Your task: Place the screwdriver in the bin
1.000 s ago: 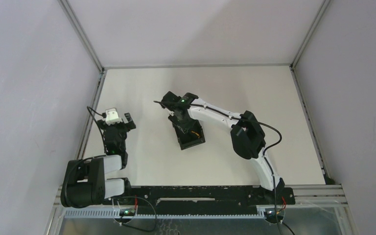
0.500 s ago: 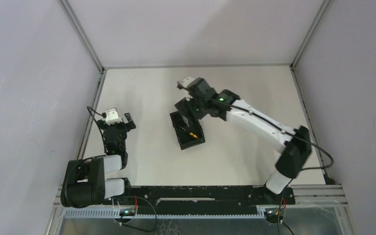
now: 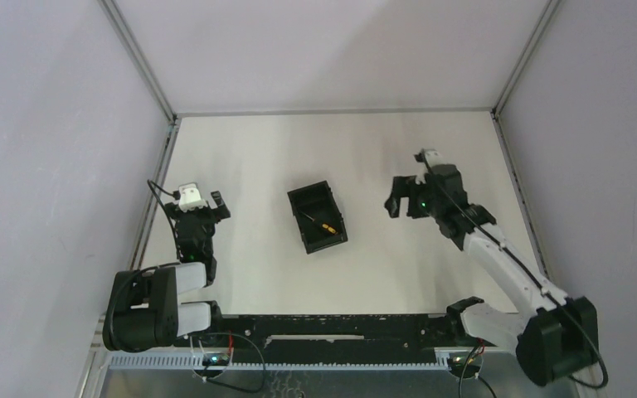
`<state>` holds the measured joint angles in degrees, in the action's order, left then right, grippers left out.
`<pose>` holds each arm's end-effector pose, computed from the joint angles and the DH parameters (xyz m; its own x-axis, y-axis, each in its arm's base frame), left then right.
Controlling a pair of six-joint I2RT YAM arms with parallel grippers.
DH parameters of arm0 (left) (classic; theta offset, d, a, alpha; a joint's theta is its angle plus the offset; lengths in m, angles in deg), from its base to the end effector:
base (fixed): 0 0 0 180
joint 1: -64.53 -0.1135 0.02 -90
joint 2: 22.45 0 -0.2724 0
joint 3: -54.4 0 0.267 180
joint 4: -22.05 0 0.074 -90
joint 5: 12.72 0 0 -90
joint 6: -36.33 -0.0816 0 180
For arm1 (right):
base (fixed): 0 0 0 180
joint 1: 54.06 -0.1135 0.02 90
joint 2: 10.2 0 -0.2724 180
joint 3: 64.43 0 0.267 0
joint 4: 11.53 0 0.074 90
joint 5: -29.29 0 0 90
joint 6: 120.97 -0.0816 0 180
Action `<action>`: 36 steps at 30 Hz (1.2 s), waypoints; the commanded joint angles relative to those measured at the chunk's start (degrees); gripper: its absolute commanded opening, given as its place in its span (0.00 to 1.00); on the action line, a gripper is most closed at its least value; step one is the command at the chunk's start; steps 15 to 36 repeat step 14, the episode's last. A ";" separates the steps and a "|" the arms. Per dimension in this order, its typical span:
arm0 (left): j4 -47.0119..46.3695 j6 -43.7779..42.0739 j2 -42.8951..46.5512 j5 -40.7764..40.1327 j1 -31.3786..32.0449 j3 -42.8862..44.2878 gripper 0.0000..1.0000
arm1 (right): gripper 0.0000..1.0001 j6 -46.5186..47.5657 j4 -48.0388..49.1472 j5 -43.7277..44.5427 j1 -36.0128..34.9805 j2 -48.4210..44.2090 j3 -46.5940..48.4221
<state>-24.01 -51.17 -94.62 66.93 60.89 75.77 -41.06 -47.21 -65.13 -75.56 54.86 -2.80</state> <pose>0.2576 0.0311 0.1532 -0.0719 -0.0476 -0.9963 -0.2445 0.9692 -0.0286 0.2696 0.1129 0.2465 -0.6516 -0.0689 -0.7554 -0.3117 0.9322 0.1838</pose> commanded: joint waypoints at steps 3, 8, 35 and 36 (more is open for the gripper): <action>-1.86 -1.00 0.05 -0.12 0.29 2.52 1.00 | 1.00 -5.46 13.17 -0.96 9.66 -13.67 -14.31; -1.86 -0.97 0.00 -0.17 0.30 2.55 1.00 | 1.00 -6.79 15.84 -0.67 12.97 -17.44 -21.10; -1.86 -0.98 0.00 -0.12 0.30 2.57 1.00 | 1.00 -7.87 18.75 0.86 13.01 -19.26 -25.16; -1.86 -0.98 0.00 -0.12 0.30 2.57 1.00 | 1.00 -7.87 18.75 0.86 13.01 -19.26 -25.16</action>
